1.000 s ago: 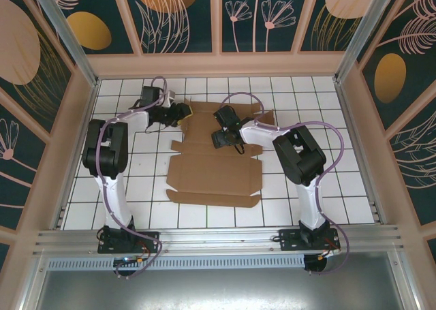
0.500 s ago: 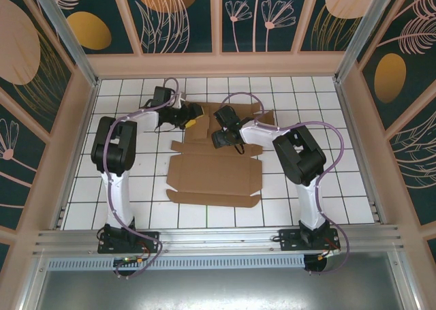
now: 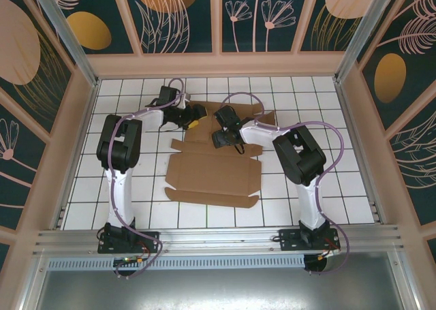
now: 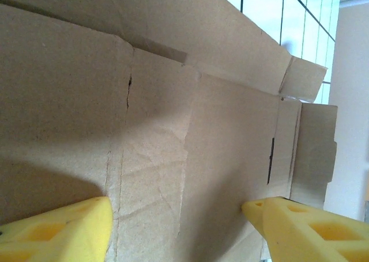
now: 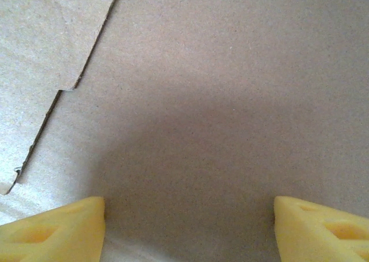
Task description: Fold the paper box
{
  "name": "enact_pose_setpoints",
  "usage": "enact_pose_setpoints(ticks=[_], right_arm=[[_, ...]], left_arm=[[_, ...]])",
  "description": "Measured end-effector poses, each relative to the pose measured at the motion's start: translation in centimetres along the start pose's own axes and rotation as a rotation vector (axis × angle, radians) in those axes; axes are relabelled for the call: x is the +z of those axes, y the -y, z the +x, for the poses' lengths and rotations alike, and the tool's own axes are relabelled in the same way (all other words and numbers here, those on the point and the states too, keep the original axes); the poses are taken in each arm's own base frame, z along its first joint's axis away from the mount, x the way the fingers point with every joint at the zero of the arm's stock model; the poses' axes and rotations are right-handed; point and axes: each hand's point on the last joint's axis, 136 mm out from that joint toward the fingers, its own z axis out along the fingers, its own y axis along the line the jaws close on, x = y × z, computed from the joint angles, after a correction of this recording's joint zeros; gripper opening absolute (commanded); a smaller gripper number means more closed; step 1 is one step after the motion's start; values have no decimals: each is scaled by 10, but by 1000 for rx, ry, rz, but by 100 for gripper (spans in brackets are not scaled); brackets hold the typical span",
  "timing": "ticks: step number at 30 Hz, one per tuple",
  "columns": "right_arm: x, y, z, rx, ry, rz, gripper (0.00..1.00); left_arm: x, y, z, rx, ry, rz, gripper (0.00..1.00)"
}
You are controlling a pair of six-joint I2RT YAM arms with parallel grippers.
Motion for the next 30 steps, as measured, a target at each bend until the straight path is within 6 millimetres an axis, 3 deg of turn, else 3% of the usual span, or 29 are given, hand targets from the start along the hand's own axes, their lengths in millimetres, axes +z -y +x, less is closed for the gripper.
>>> enact_pose_setpoints(ticks=[6, 13, 15, 22, 30], right_arm=[[0, 0, 0, 0, 4, -1, 74], [-1, 0, 0, -1, 12, -3, 74], [-1, 0, 0, -2, 12, -3, 74], [-1, 0, 0, -3, 14, -4, 74], [-1, 0, 0, -6, 16, -3, 74]], left_arm=[[-11, 0, -7, 20, 43, -90, 70], [-87, 6, -59, 88, 264, -276, 63], [-97, 2, -65, 88, 296, -296, 60], [-90, -59, -28, -19, 215, -387, 57], [-90, -61, -32, -19, 224, -384, 52]])
